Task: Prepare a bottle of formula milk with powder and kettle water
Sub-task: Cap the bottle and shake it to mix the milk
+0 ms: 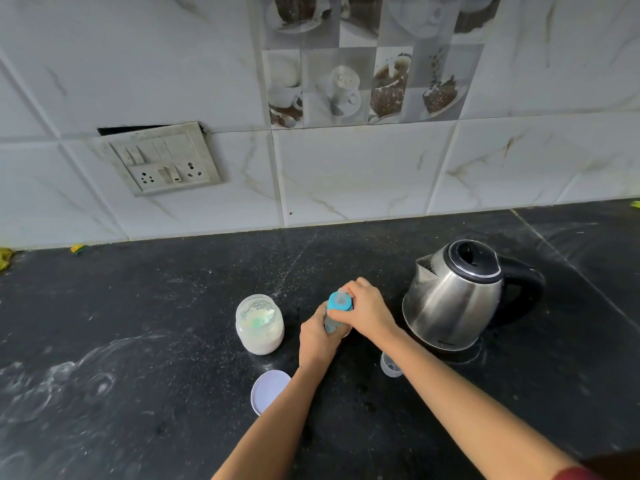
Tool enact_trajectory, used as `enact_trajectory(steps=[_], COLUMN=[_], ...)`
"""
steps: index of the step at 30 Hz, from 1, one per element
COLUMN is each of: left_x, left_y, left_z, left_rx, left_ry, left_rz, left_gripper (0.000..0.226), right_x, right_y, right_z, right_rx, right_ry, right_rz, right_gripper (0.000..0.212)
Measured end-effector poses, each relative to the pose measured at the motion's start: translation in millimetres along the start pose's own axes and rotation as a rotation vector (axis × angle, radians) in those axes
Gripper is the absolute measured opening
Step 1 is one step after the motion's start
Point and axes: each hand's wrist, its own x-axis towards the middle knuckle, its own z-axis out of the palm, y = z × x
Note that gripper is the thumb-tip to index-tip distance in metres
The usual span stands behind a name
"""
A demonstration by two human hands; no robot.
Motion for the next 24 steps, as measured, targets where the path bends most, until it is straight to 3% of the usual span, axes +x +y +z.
enact_trajectory(steps=[4,11,17,21,24], left_x=[-4,-6,-5,-5,-6], left_y=[0,-1,0,3,6], left_z=[7,12,5,3,2], left_rx=[-0.031,-0.018,0.044,0.102,0.099], left_ry=[0.067,0.127,0.054,0.068,0.065], left_rz=[-0.035,-0.067,-0.001,-0.003,-0.018], left_gripper=[0.044,0.047,0.058,0.059,0.06], right_x=[-9,-12,-12,-46,-64], right_y=[-16,-26,-6,26,37], right_z=[12,22,-32,-55,-49], right_rx=[-0.212,-0.202,-0.388,-0.59,-0.552], right_ry=[0.151,0.234,-0.203,-0.503,-0.611], right_rz=[0.137,0.26,0.148,0.119,0.168], right_gripper=[0.053,0.054,0.075,0.08,0.074])
